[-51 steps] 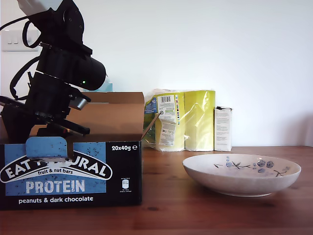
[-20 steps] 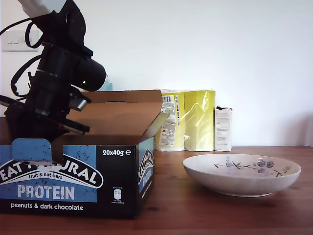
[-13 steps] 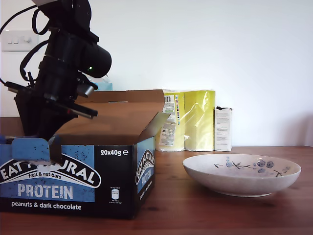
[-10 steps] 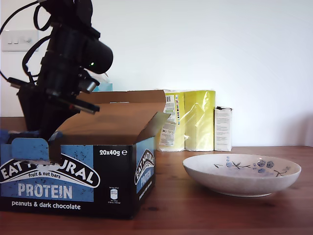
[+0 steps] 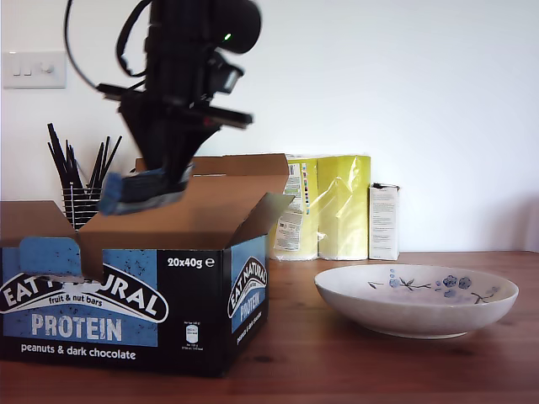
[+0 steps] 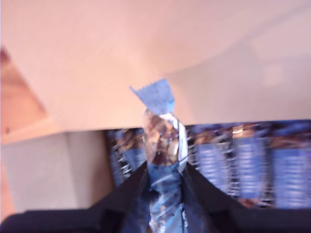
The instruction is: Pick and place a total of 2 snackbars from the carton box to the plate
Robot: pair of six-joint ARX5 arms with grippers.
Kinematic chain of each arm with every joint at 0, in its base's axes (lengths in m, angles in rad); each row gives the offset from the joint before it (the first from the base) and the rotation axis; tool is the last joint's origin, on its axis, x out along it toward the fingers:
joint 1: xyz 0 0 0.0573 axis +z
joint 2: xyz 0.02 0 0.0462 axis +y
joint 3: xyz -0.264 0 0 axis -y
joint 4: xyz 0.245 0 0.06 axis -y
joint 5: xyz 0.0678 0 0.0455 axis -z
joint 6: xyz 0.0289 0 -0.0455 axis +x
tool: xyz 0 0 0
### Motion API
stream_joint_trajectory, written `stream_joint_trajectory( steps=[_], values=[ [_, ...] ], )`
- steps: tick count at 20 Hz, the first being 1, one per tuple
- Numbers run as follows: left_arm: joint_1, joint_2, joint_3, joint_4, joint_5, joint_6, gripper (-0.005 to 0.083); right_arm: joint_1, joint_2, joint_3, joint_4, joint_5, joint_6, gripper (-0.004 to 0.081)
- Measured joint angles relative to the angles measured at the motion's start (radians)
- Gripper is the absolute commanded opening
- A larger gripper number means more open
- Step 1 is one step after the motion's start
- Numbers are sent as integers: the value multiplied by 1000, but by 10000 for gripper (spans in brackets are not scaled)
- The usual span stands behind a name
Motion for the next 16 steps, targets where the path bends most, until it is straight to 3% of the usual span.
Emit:
stream_joint_trajectory(
  steps=[7, 11, 16],
  values=[
    [-165, 0, 32, 103, 0, 16, 42, 0, -3, 0, -39, 0, 25, -13],
    [-232, 0, 32, 269, 19, 68, 42, 0, -42, 0, -93, 0, 27, -13],
    [-280, 0, 33, 546, 122, 148, 41, 0, -106, 0, -148, 0, 50, -13]
  ],
)
